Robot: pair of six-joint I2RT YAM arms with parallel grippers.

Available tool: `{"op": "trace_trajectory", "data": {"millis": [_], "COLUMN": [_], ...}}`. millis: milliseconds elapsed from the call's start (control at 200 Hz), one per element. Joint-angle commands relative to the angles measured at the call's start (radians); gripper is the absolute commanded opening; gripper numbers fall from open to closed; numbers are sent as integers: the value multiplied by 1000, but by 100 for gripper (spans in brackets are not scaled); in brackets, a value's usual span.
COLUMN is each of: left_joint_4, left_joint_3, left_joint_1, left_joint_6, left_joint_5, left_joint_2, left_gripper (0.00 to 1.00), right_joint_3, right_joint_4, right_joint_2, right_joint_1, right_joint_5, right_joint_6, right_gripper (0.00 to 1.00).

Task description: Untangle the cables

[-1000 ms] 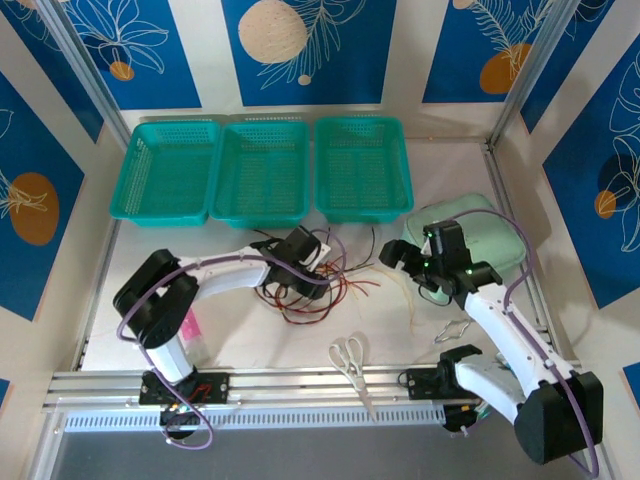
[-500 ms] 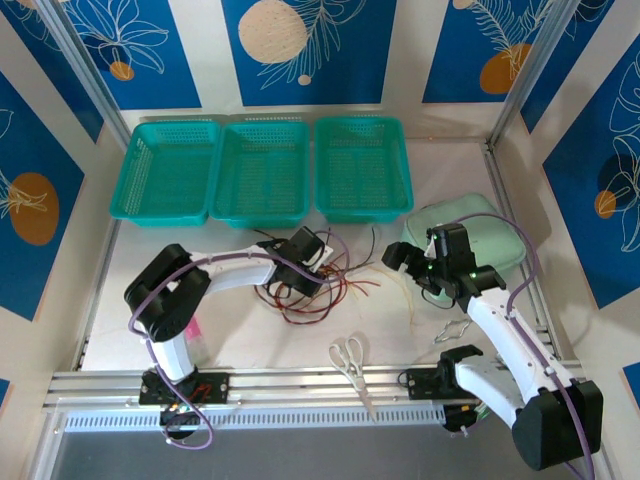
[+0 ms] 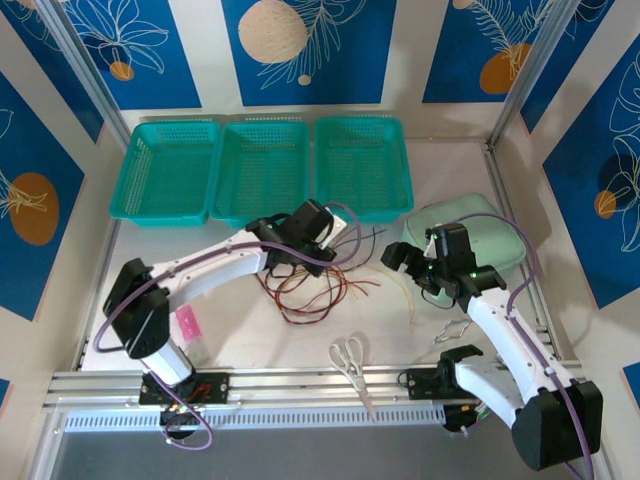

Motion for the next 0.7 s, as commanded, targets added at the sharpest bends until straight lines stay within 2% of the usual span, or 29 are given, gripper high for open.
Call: {"op": "trace_trajectory", "data": {"millis": [0,130,240,360,485,575,695], "left_joint_4": [-56,-128,-184,-155,-82,-41,0], "left_joint_3": [88,249,396,499,529,510,451], "left_joint_1": [-3,1,0,1,0,1,1], "left_joint_6": [28,36,47,45,29,13,-25], "left_joint_5": [-50,-59,-80,-90,-109,-91,-80], "left_joint_2": [-71,-60,-33,-32,-50,-66,-91], "left_gripper": [0,0,0,0,0,0,0], "right_joint_3": [50,116,205,309,401,448,487], "right_joint_4": [-21,21,14,4,43,142,241], "right_joint_2": [-29,-45,-49,-63,-80,-82,-74], "right_joint_1": [-27,-73,-72,-70,-70,-61,-32], "right_joint_5": [-63,-249,-289,-296,-314,-412,-415], "right_joint_6": [-16,-2,22,19,20,4,0], "right_gripper": [99,99,99,99,99,99,96]}}
